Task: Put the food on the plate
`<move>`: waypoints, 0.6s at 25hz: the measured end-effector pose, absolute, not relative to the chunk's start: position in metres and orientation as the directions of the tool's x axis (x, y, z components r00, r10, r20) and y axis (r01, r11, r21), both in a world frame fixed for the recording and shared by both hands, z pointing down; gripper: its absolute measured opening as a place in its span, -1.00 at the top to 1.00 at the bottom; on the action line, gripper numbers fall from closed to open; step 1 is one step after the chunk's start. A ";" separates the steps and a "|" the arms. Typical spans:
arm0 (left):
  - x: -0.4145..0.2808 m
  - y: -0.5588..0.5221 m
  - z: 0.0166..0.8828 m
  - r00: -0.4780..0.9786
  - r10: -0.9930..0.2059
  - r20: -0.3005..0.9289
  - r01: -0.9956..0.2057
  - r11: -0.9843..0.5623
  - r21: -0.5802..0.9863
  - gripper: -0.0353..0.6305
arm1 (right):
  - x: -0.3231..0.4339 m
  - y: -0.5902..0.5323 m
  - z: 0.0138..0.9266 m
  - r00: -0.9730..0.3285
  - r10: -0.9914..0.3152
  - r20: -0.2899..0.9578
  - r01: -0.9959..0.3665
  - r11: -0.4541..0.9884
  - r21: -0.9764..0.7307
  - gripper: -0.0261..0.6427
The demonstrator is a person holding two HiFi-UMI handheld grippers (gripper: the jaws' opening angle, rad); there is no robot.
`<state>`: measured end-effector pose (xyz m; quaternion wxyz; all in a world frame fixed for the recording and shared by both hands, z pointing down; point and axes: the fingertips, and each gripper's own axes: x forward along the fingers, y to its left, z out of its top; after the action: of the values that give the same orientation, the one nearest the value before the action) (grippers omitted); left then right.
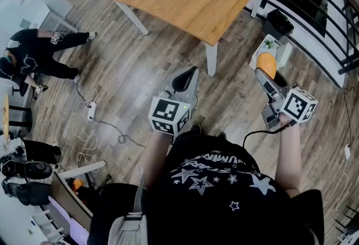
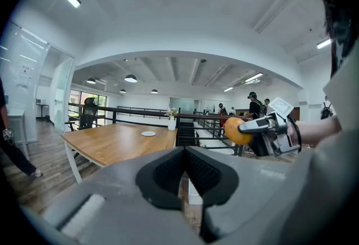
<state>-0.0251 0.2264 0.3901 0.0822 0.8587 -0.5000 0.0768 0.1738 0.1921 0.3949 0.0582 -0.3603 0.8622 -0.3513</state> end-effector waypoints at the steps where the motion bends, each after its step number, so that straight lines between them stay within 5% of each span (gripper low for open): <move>1: -0.027 0.227 0.390 0.493 -0.843 0.214 -0.868 -0.492 0.061 0.89 | 0.172 0.191 0.393 -0.725 -0.669 0.162 -0.594 0.488 -0.640 -0.06; 15: -0.087 0.214 0.406 0.448 -0.860 0.244 -0.893 -0.441 0.086 0.89 | 0.122 0.182 0.406 -0.725 -0.659 0.200 -0.611 0.481 -0.629 -0.06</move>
<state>-0.0867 0.2141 0.4059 0.1014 0.8450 -0.5187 0.0823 0.1220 0.1818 0.4057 0.0342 -0.3691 0.8600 -0.3508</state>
